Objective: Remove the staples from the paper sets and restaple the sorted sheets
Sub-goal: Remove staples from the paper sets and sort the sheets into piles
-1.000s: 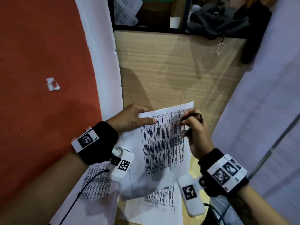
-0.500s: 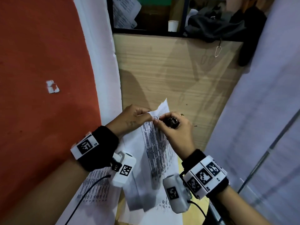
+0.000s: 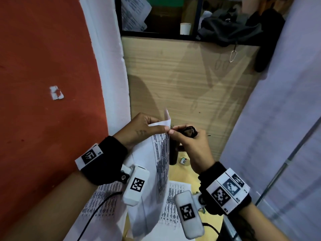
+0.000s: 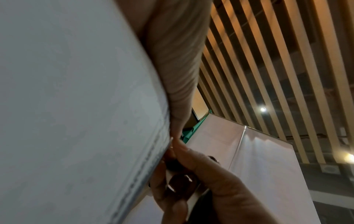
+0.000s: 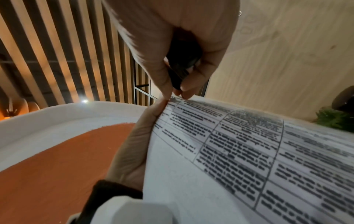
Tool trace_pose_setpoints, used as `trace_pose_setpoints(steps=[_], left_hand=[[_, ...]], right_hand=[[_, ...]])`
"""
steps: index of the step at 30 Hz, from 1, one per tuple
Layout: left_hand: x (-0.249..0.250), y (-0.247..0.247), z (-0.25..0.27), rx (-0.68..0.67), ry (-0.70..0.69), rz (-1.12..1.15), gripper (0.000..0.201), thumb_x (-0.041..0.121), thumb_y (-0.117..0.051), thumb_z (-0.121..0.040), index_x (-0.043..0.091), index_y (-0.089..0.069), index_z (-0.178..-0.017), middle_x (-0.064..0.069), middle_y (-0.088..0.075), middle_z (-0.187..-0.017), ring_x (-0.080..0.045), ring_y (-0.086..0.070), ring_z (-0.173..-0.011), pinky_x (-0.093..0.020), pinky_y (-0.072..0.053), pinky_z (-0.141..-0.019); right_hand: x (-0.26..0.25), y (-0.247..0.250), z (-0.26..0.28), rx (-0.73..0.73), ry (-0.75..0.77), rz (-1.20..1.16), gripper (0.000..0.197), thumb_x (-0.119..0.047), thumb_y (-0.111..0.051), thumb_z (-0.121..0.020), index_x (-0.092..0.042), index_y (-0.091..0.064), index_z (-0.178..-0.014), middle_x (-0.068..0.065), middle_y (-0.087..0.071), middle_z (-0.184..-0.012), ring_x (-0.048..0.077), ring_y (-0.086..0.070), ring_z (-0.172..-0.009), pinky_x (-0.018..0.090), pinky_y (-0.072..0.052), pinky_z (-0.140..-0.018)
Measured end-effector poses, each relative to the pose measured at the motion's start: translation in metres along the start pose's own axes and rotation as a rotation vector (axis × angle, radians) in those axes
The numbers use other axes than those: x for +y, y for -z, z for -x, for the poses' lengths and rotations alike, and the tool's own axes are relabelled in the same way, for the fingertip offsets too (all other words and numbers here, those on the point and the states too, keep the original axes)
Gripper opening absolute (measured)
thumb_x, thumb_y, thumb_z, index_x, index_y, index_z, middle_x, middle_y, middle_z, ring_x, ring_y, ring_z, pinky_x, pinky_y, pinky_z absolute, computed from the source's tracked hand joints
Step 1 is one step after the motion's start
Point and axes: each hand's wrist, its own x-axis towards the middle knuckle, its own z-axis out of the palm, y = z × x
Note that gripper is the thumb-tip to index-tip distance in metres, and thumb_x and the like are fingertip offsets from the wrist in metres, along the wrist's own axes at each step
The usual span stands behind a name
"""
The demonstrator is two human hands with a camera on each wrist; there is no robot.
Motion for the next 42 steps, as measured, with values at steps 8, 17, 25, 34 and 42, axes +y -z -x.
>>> trace_pose_setpoints(steps=[8,17,25,34,42], left_hand=[[0.001,-0.001,0.001,0.007,0.006,0.033,0.015,0.006,-0.063,-0.085,0.008,-0.072,-0.072,-0.002,-0.07,-0.064,-0.009,-0.062,-0.056,-0.017,-0.049,-0.055],[0.003,0.0,0.003,-0.021,0.039,0.079,0.013,0.003,-0.059,-0.087,0.004,-0.069,-0.079,-0.001,-0.071,-0.064,-0.009,-0.065,-0.056,-0.017,-0.053,-0.057],[0.003,0.001,0.002,0.033,-0.084,-0.077,0.02,0.023,-0.071,-0.079,0.004,-0.074,-0.081,-0.018,-0.072,-0.081,-0.016,-0.062,-0.073,-0.027,-0.048,-0.068],[0.001,-0.008,0.003,0.062,-0.171,-0.173,0.021,0.01,-0.068,-0.084,0.021,-0.071,-0.067,0.016,-0.061,-0.053,0.007,-0.05,-0.055,-0.011,-0.038,-0.055],[-0.013,-0.011,-0.001,0.234,-0.344,-0.554,0.043,0.049,-0.062,-0.075,0.011,-0.055,-0.056,0.003,-0.04,-0.048,-0.004,-0.036,-0.049,-0.023,-0.028,-0.05]], right_hand=[[-0.009,0.003,0.002,-0.071,-0.094,-0.139,0.013,0.002,-0.063,-0.082,-0.009,-0.062,-0.075,-0.006,-0.064,-0.058,0.001,-0.06,-0.055,0.012,-0.041,-0.042],[-0.015,0.004,0.0,-0.126,-0.231,-0.199,0.017,-0.002,-0.06,-0.084,-0.015,-0.062,-0.074,-0.006,-0.066,-0.062,0.002,-0.062,-0.061,0.014,-0.041,-0.043],[-0.02,0.01,-0.001,-0.073,-0.196,-0.019,0.022,-0.012,-0.067,-0.081,-0.019,-0.056,-0.064,-0.001,-0.06,-0.065,0.008,-0.053,-0.059,0.014,-0.036,-0.042],[-0.016,0.006,-0.005,-0.067,-0.427,-0.054,0.017,-0.014,-0.061,-0.083,-0.02,-0.058,-0.068,-0.005,-0.06,-0.056,0.002,-0.057,-0.049,0.013,-0.031,-0.039],[-0.004,-0.004,-0.004,0.133,-0.421,-0.174,0.021,-0.009,-0.06,-0.081,-0.019,-0.056,-0.063,-0.007,-0.057,-0.052,0.0,-0.053,-0.044,0.016,-0.026,-0.041]])
